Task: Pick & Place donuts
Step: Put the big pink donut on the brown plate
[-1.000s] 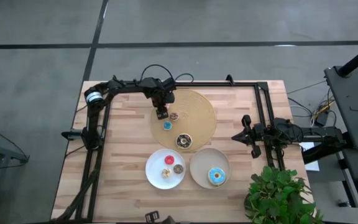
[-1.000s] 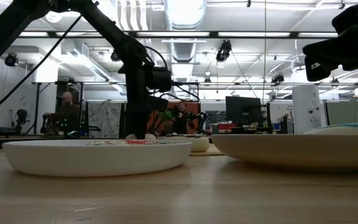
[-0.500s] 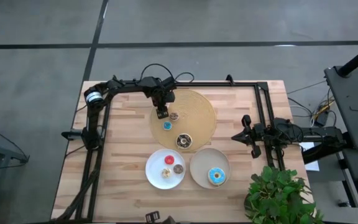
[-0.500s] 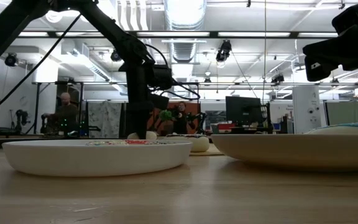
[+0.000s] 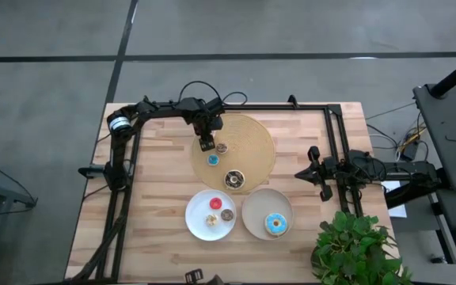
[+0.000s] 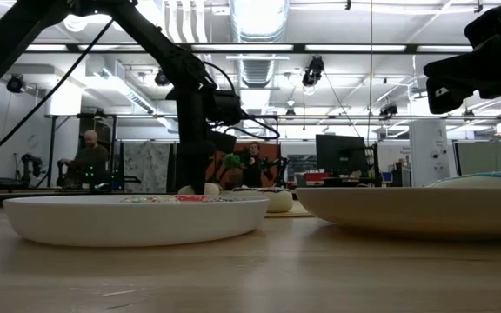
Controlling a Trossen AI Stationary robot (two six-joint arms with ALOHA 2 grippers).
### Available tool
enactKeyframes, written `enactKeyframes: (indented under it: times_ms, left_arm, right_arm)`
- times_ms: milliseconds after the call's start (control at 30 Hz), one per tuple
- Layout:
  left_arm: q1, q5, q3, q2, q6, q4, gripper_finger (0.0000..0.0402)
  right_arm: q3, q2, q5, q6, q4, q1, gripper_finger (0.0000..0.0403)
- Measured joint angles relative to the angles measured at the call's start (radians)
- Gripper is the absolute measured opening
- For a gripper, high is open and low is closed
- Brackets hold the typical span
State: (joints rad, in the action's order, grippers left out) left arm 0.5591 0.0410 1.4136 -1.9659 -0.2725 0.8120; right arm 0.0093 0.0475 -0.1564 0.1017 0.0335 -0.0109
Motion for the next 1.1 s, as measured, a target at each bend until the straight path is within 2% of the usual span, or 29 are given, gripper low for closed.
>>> enactKeyframes:
  times_ms: [933, 1100]
  left_arm:
    - [0.0, -0.001, 0.0, 0.001, 0.011, 0.0, 0.0149]
    - [0.0, -0.001, 0.0, 0.001, 0.011, 0.0, 0.0136]
  right_arm:
    - [0.0, 0.0, 0.0, 0.0, 0.0, 0.0, 0.0008]
    - [0.0, 0.0, 0.0, -0.002, 0.0, 0.0, 0.0008]
